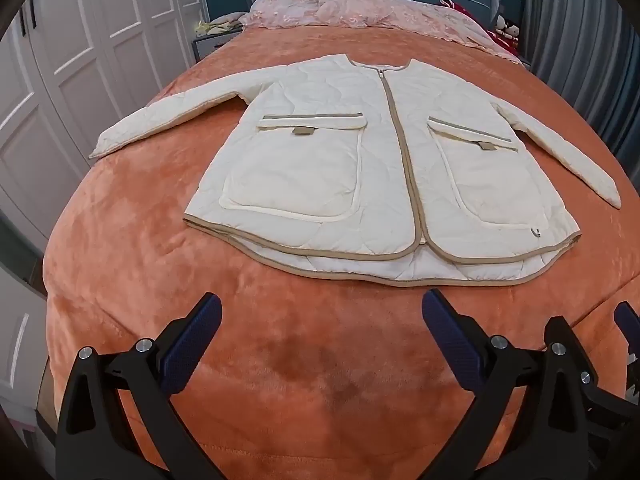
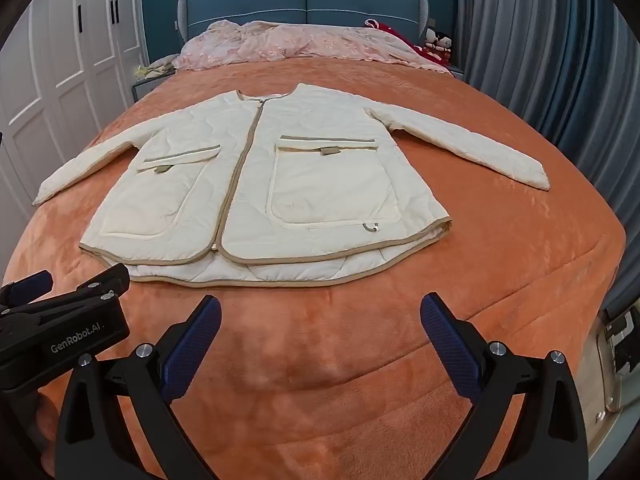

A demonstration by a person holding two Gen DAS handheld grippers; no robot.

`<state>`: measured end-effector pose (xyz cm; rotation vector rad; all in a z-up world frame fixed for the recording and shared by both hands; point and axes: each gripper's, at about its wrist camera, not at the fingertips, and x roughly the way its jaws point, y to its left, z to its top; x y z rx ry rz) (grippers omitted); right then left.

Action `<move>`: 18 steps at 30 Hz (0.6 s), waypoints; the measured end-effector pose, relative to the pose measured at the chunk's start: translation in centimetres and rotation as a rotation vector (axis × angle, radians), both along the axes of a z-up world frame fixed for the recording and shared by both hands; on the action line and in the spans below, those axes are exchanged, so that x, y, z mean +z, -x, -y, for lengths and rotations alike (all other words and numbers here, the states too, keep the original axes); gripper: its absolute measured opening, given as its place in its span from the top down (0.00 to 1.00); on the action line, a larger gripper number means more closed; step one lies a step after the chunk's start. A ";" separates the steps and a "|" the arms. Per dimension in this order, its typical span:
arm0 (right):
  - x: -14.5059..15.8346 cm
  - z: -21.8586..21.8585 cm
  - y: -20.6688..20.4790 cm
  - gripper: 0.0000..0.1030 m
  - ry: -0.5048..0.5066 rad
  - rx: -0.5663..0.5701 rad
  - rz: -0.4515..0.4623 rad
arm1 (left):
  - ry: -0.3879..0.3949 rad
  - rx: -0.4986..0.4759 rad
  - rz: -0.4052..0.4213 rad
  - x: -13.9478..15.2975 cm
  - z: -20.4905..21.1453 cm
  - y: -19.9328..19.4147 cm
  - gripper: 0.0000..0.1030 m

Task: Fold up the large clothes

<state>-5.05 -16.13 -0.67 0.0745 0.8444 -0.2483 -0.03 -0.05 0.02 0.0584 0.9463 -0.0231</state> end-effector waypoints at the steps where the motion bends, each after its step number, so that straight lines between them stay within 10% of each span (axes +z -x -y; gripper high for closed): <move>1: 0.0 0.0 0.0 0.05 -0.004 -0.001 0.001 | 0.000 0.000 0.001 0.0 0.0 0.0 0.05; 18: -0.2 0.0 -0.1 0.05 -0.008 -0.001 -0.003 | -0.011 0.000 0.004 0.0 0.1 0.0 0.05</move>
